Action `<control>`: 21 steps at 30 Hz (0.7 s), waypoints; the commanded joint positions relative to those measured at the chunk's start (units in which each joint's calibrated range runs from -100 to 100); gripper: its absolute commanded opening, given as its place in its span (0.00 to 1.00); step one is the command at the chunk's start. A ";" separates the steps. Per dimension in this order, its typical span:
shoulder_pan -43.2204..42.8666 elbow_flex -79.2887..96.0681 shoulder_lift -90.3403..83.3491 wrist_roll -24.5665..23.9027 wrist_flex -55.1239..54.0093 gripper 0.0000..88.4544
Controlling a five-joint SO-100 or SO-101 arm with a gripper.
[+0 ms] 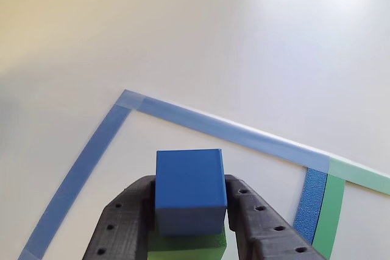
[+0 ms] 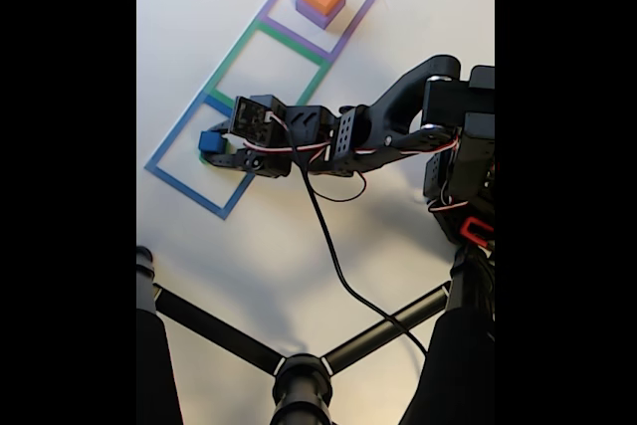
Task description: Tower of hanoi
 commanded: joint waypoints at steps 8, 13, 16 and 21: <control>-0.08 0.72 -2.05 0.94 -2.18 0.20; 0.37 0.63 -3.09 0.94 -2.26 0.26; 0.75 0.54 -4.70 0.94 -2.26 0.27; 1.14 -0.19 -9.02 0.94 0.41 0.31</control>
